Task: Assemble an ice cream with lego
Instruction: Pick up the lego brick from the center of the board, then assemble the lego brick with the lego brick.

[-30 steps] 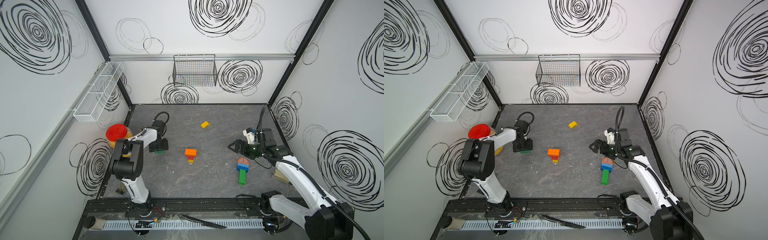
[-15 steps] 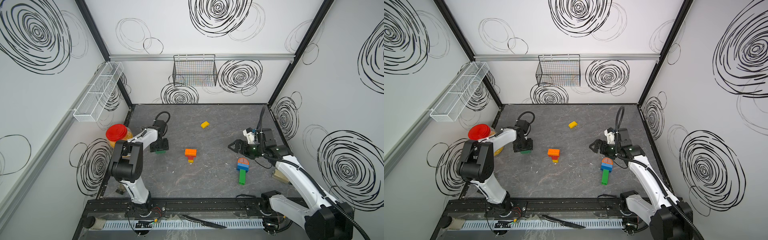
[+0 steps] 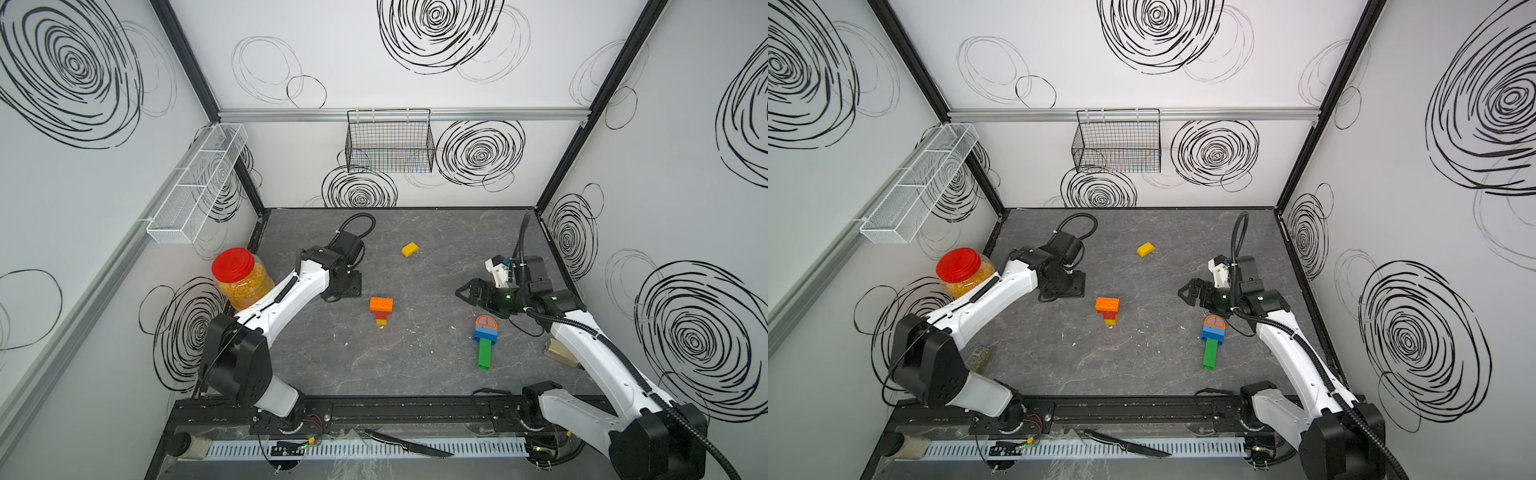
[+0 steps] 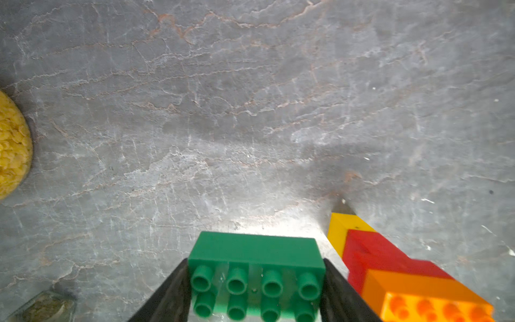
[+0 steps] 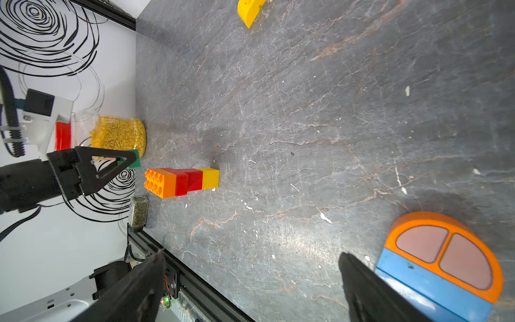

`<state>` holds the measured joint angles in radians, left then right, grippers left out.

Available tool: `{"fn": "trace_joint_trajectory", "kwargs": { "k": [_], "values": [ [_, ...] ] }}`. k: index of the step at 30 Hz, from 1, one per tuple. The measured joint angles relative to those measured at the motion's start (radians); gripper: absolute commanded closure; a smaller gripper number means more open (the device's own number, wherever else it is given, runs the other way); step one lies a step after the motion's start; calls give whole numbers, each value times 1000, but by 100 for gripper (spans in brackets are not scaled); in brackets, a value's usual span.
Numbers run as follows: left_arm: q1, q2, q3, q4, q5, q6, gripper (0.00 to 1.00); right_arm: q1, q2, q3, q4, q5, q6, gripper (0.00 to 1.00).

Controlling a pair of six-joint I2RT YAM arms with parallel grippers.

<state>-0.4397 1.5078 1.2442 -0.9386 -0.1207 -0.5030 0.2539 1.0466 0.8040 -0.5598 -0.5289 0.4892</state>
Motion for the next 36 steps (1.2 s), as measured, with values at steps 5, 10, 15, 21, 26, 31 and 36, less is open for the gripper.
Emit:
{"fn": "trace_joint_trajectory", "kwargs": {
  "k": [5, 10, 15, 21, 26, 31, 36],
  "values": [
    [-97, -31, 45, -68, 3, -70, 51, 0, 0, -2, 16, -5, 3, 0],
    [-183, -30, 89, -108, 5, -123, 51, 1, 0, -5, 21, -9, 6, 0],
    [-248, -3, 134, -123, 0, -164, 51, 1, -9, -6, 26, -10, 8, 0],
    [-298, 71, 203, -135, -17, -183, 51, 1, -18, -11, 26, -10, 8, 0],
    [-313, 121, 214, -136, -20, -194, 52, 1, -20, -14, 27, -10, 8, 0],
    [-313, 140, 220, -136, -24, -200, 52, 1, -24, -29, 37, -17, 12, 0],
    [-313, 141, 220, -136, -28, -204, 52, 1, -25, -41, 42, -20, 12, 0]
  ]
}}
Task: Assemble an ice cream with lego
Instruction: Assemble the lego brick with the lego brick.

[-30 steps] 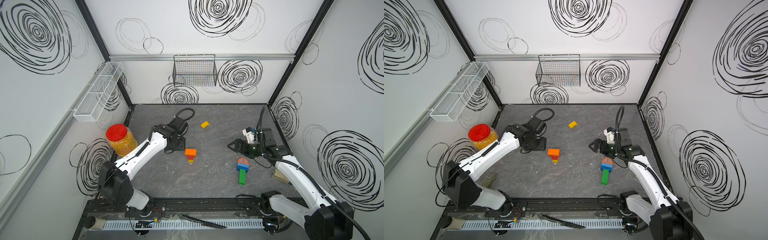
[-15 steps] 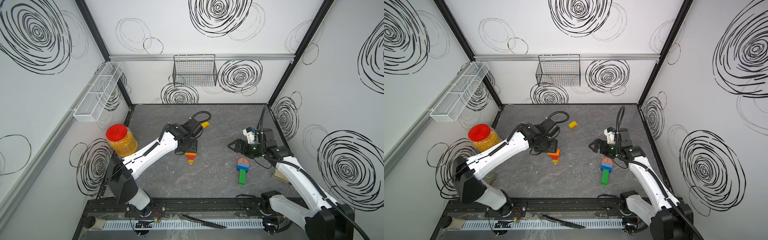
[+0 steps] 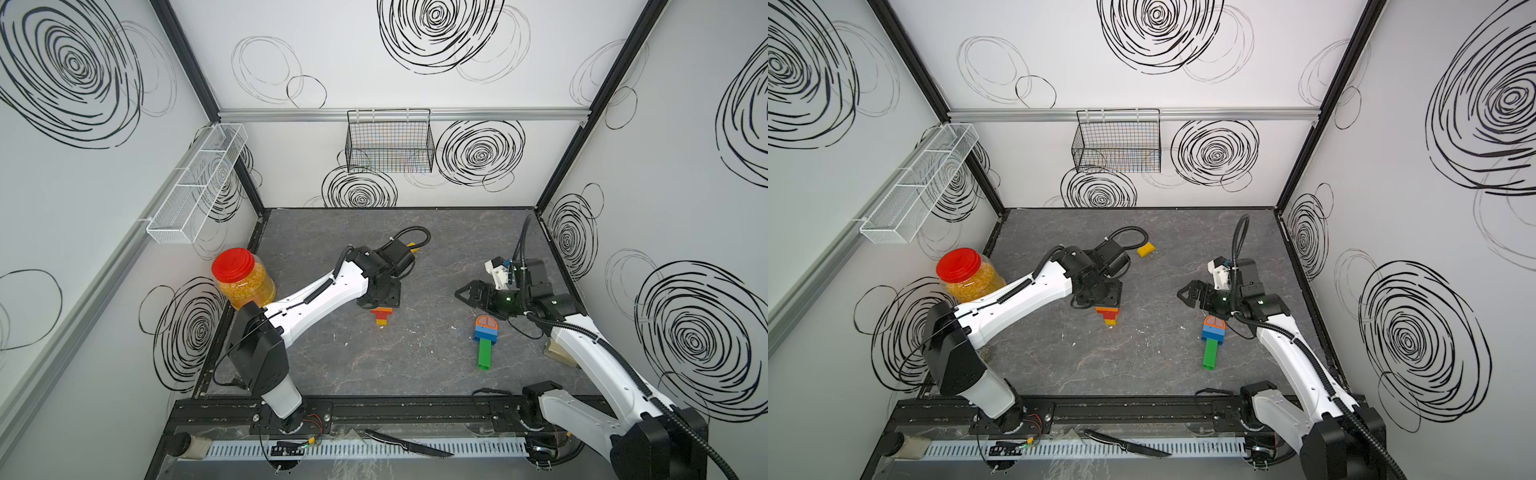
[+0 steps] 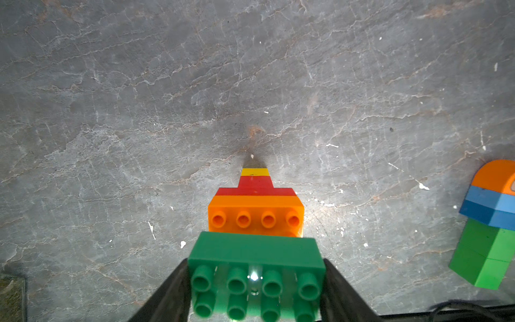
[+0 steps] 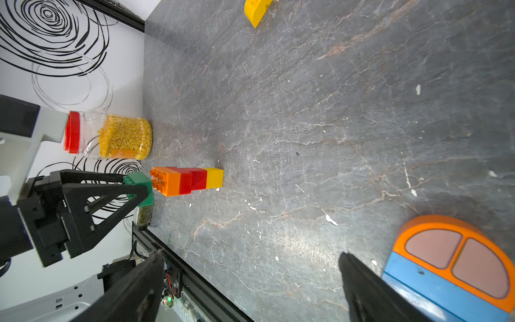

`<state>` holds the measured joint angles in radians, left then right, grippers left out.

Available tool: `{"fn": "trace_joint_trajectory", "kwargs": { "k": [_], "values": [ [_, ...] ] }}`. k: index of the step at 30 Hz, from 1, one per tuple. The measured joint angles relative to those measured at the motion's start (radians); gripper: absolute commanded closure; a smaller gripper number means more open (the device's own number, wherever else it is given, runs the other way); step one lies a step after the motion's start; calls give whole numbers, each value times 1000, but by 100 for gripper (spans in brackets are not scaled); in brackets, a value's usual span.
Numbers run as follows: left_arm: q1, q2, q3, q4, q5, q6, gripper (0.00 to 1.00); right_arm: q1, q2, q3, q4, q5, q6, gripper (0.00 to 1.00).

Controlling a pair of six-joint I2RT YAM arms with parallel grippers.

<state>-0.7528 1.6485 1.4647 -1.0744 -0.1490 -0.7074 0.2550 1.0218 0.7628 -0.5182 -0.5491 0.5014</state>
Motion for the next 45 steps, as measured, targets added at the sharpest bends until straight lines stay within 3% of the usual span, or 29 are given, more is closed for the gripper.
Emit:
{"fn": "trace_joint_trajectory", "kwargs": {
  "k": [45],
  "values": [
    [3, 48, 21, 0, -10, 33, 52, 0, -10, -6, 6, 0, 3, 0]
  ]
}}
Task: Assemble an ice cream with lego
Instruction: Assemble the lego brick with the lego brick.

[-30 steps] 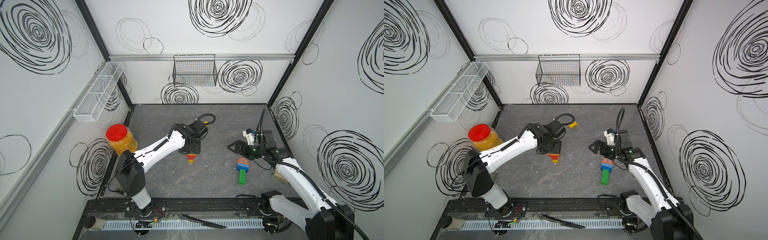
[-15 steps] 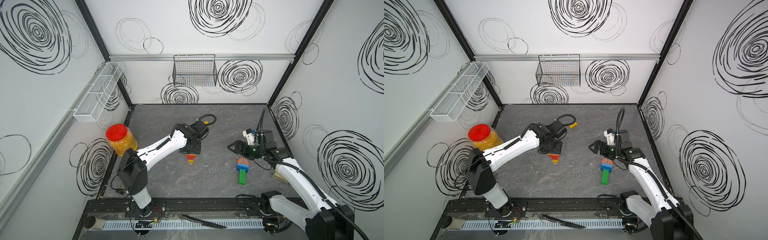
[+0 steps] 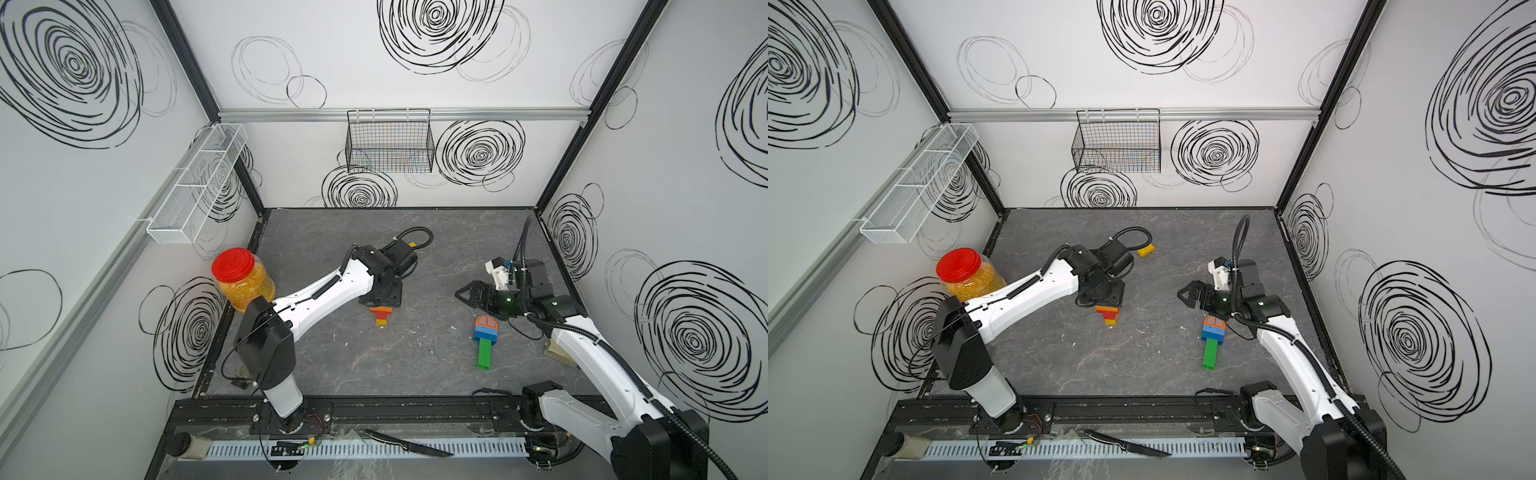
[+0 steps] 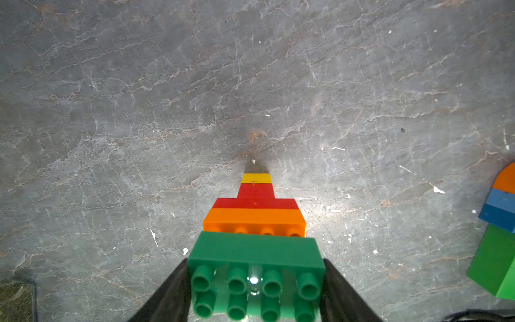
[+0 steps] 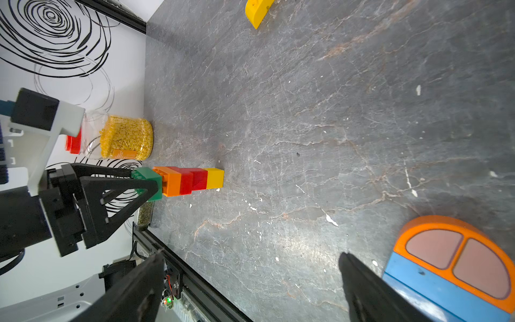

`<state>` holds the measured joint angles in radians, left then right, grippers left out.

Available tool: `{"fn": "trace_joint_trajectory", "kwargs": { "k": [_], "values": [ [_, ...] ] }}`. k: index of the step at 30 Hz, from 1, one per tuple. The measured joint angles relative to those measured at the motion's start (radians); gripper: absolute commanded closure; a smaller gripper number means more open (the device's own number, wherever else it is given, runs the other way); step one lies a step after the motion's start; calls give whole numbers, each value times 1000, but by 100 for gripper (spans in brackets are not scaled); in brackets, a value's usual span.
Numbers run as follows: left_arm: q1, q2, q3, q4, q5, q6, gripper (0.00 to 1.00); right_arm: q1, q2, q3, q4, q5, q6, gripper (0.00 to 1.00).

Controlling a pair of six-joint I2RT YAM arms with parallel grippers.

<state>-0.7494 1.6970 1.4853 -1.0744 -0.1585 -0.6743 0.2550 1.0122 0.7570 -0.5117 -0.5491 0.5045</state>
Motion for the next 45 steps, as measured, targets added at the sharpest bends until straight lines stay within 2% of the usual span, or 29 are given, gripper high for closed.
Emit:
{"fn": "trace_joint_trajectory", "kwargs": {
  "k": [35, 45],
  "values": [
    [11, 35, -19, 12, 16, 57, 55, -2, 4, 0, 0, 0, -2, 0],
    [11, -5, -87, 84, 12, -21, 57, -3, 35, 5, 8, -9, -5, 0]
  ]
}}
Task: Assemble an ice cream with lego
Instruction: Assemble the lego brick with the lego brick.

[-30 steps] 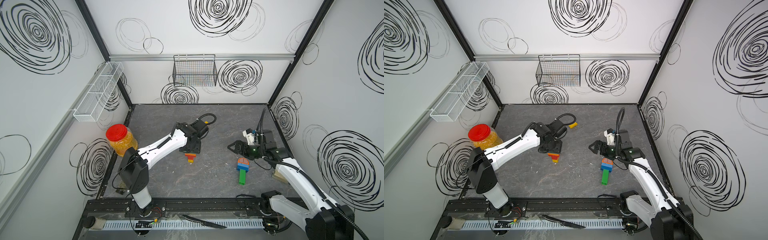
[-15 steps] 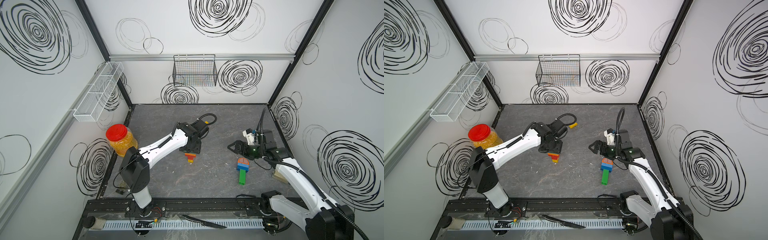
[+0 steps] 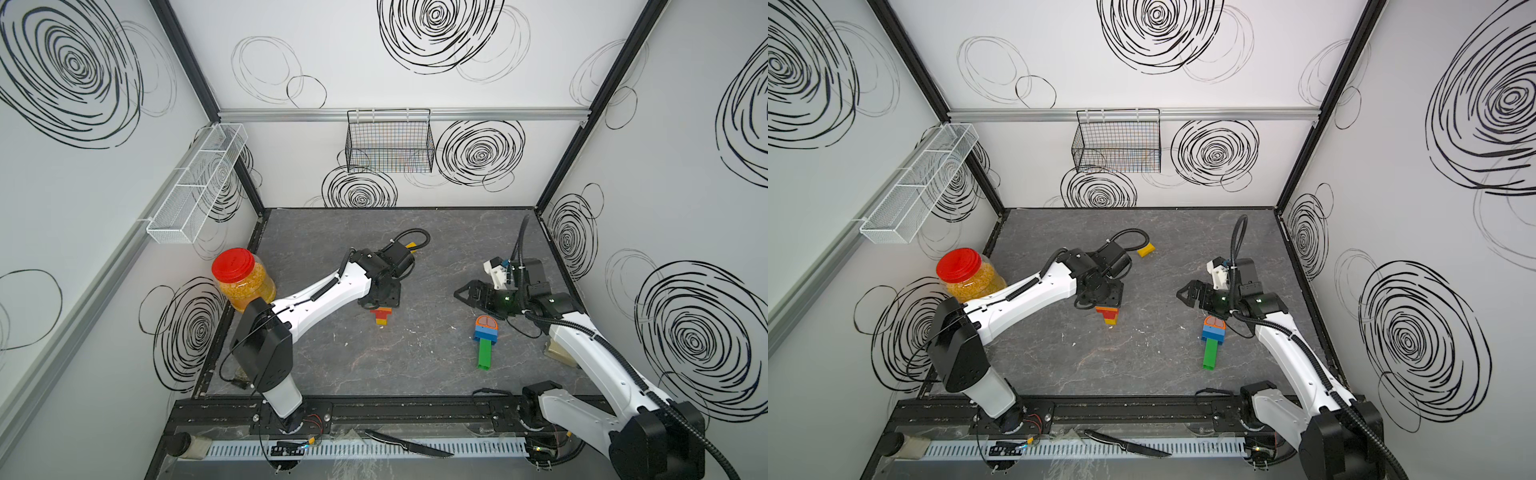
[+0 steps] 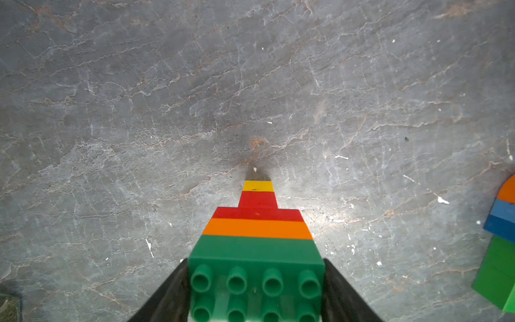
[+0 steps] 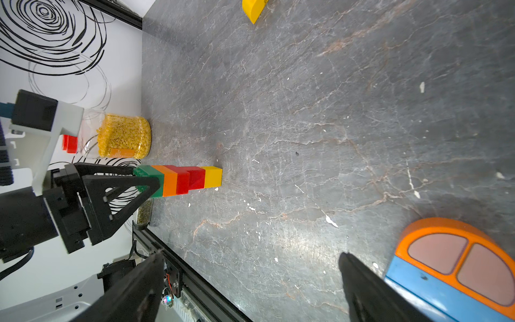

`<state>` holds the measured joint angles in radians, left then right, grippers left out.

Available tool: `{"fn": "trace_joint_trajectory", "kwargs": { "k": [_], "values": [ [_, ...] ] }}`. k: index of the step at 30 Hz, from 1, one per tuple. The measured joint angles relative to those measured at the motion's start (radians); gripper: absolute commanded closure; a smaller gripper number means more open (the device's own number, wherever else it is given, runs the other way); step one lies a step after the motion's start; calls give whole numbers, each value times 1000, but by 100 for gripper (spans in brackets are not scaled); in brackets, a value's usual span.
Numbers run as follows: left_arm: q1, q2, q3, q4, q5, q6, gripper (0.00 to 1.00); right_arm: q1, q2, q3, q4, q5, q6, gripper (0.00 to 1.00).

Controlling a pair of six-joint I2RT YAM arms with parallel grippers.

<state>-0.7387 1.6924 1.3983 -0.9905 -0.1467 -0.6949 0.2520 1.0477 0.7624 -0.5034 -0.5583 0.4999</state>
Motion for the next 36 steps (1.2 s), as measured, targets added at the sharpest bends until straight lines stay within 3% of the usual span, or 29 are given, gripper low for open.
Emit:
{"fn": "trace_joint_trajectory", "kwargs": {
  "k": [7, 18, 36],
  "values": [
    [-12, -4, -10, 13, -14, -44, 58, -2, 1, 10, 0, -3, -7, 0],
    [-20, 8, 6, -2, -32, -56, 39, -4, 1, 10, 0, -6, -7, 0],
    [-17, 19, 1, -11, -13, -69, 26, -5, 0, 10, 0, -5, -6, 0]
  ]
}}
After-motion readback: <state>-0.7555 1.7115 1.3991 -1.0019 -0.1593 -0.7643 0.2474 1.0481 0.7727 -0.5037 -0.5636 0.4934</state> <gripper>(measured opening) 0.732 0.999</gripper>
